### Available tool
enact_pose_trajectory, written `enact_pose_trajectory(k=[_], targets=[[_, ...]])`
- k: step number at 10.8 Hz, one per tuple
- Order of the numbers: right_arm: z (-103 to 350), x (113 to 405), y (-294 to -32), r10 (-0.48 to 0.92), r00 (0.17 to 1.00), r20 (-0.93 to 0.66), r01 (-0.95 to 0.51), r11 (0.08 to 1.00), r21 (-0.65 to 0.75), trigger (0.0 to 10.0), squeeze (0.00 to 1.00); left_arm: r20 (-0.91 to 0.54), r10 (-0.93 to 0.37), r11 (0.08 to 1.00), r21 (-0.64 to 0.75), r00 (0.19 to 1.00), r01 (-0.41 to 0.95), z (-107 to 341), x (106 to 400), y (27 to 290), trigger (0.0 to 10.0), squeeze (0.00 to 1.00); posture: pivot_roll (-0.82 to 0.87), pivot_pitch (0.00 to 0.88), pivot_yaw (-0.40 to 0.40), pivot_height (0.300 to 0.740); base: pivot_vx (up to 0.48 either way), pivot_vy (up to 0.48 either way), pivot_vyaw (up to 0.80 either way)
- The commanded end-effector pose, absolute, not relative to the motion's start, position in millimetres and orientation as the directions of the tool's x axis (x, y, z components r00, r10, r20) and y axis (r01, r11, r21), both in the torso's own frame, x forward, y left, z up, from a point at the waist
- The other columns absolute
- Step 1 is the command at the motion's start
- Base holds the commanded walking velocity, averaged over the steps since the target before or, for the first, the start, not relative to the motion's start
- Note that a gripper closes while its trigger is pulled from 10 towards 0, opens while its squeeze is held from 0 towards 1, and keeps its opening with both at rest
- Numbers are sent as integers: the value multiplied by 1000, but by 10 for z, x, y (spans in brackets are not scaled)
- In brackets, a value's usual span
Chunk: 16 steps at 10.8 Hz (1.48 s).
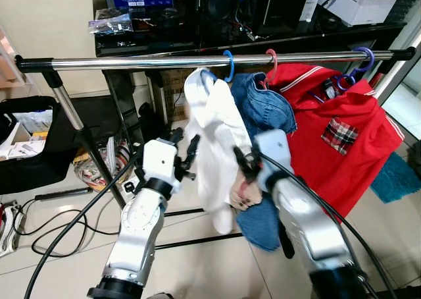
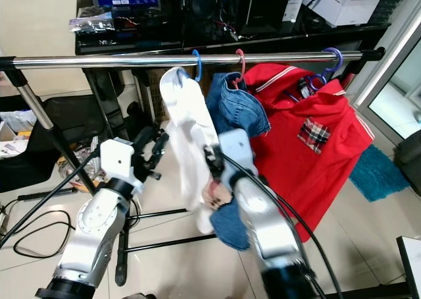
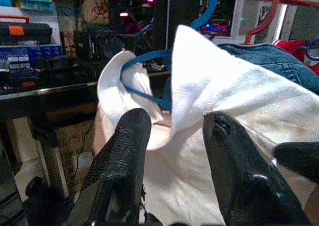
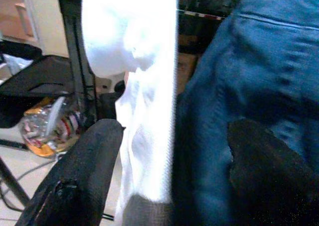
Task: Hang hanger
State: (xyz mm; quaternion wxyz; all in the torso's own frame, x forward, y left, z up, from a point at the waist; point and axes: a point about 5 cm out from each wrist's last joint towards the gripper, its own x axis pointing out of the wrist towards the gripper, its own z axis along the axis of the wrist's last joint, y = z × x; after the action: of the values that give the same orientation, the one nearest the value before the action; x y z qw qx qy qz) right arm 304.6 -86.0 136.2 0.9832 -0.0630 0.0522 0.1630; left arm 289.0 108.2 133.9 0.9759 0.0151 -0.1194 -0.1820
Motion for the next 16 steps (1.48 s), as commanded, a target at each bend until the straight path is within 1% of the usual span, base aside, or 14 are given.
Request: enact_pose_trajectory(k=[1,2,3,4,5,6,7,10,14,16], targets=[[1361,3076,-811,314,941,-129,-330,936,-126,10000,412,210,-393,919,92,895,382,1300,2880,1038,10000,0,127,93,-33,740,0,0,0],[1369,3095,-785,321,938,-127,-337,933,-126,10000,396,208,-403,915,98,891,391,1294,2870,1025,10000,0,131,94,-36,740,0,0,0],[1359,3125,-717,352,926,-136,-369,920,-133,10000,357,208,-410,912,100,888,398,1285,2852,1015,10000,0,137,95,-39,740,0,0,0],[1328,3135,-687,366,918,-152,-386,911,-142,10000,333,208,-409,912,99,888,397,1285,2853,1016,10000,0,142,96,-41,740,0,0,0],[1293,3141,-672,364,917,-163,-386,913,-133,10000,286,209,-405,914,98,890,393,1285,2850,1025,10000,0,151,95,-46,740,0,0,0],[1288,3152,-680,350,923,-157,-369,922,-113,1373,286,210,-401,916,98,892,389,1283,2845,1033,10000,0,155,94,-48,740,0,0,0],[1300,3178,-714,329,934,-142,-345,931,-118,0,290,210,-399,917,98,893,387,1280,2845,1040,10000,0,159,91,-49,740,0,0,0],[1342,3244,-821,282,954,-104,-294,948,-122,0,294,215,-395,919,100,893,382,1293,2859,1042,10000,0,161,84,-50,740,0,0,0],[1383,3241,-847,285,957,-48,-289,947,-140,0,290,217,-395,919,98,893,382,1289,2854,1031,10000,0,160,85,-53,740,0,0,0],[1446,3245,-866,275,962,1,-272,954,-123,0,282,217,-392,920,101,894,378,1292,2858,1049,10000,0,163,84,-48,740,0,0,0]])
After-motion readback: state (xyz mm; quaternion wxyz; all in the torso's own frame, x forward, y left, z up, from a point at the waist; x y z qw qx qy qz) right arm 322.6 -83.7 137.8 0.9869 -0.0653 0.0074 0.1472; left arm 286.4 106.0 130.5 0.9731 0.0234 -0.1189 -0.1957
